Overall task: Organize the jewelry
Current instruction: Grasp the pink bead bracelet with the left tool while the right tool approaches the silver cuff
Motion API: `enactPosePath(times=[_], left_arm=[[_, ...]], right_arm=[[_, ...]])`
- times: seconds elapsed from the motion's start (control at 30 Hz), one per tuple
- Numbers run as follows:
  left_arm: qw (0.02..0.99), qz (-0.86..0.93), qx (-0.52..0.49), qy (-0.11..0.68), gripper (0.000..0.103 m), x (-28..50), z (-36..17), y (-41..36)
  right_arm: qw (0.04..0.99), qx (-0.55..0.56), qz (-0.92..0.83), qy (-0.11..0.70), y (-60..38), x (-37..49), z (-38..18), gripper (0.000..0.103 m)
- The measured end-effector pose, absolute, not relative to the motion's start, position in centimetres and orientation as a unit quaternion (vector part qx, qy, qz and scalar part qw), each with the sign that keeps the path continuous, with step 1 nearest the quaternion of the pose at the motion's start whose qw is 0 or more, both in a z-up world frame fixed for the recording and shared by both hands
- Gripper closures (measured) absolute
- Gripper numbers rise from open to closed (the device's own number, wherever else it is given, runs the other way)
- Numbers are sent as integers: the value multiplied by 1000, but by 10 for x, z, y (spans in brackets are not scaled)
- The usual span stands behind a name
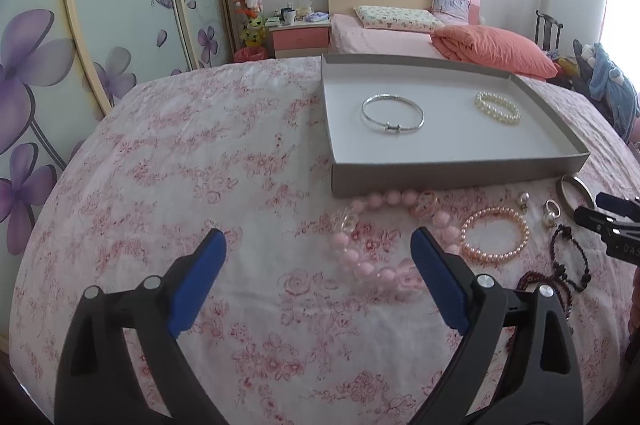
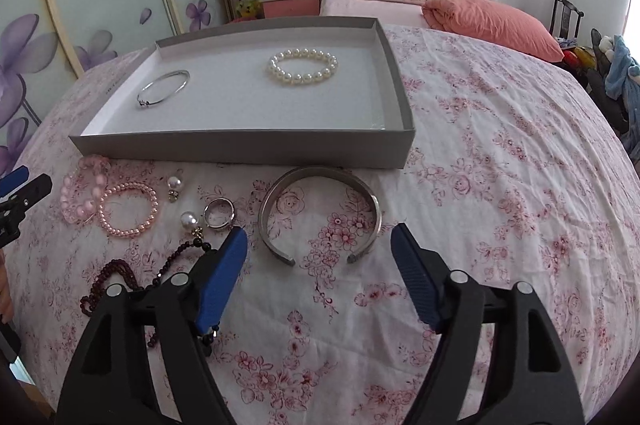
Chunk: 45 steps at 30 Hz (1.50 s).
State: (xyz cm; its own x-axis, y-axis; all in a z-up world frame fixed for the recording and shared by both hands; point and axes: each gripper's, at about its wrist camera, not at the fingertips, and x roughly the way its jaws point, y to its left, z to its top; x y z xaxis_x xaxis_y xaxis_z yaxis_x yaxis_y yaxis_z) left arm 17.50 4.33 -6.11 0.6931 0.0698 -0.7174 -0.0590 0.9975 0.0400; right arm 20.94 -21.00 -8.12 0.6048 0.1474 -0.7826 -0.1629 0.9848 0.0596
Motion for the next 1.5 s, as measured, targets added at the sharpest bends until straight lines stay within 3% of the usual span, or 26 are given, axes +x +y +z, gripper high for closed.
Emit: enactPosePath(times=[0.3,0.37,0.7,0.97,1.5], left_arm=[[917,29,20,398,12,174,-68,37],[916,27,17,401,12,175,-69,38],[909,36,-3,415,13,187,-74,48],[900,29,12,434,43,209,-83,42],[900,1,23,435,66,218,-86,31]], right_arm=[[893,-14,64,446,-203,224,-88,24],[895,-15,61,442,-203,224,-89,35],[898,-10,57,435,-208,215,-87,35],[898,-11,58,435,-210,215,-87,35],[898,-11,58,435,-210,215,-87,33]])
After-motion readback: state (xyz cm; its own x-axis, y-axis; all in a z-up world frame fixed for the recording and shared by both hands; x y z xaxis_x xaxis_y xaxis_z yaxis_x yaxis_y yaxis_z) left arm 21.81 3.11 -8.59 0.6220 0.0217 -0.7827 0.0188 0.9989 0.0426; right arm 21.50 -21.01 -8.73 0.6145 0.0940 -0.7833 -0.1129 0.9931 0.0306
